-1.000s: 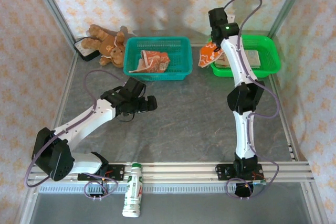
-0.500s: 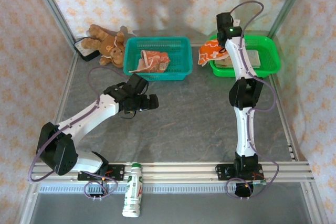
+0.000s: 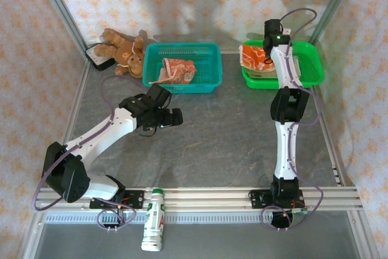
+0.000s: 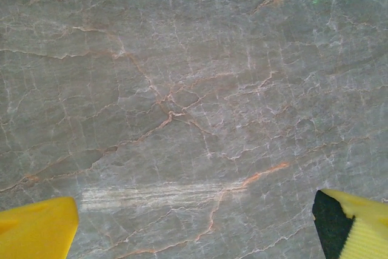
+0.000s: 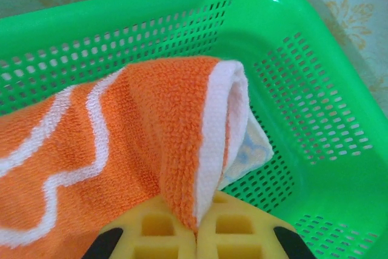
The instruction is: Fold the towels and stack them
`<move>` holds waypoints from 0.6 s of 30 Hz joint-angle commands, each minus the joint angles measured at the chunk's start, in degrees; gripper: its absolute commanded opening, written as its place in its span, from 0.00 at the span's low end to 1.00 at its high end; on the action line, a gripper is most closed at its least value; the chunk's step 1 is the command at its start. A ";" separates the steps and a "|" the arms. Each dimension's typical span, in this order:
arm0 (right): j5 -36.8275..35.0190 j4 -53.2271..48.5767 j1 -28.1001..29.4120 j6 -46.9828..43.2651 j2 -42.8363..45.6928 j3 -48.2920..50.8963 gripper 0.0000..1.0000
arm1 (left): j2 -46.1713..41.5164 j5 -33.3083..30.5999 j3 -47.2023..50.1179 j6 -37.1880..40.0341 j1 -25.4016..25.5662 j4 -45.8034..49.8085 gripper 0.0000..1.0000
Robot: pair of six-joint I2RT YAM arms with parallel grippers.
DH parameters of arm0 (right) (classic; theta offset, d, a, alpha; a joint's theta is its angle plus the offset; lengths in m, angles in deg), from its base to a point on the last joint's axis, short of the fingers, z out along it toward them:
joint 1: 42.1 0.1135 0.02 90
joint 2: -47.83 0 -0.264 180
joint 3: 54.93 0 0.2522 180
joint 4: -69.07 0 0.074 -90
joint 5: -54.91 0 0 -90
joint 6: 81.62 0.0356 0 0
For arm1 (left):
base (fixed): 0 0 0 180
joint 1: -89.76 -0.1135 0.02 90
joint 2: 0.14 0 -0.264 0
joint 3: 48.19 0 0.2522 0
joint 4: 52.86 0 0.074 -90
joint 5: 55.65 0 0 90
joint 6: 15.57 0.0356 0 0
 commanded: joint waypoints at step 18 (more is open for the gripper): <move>1.07 8.02 -0.57 -1.73 -1.56 -3.94 0.00 | 1.07 0.33 -2.06 -1.43 -0.40 -0.24 1.00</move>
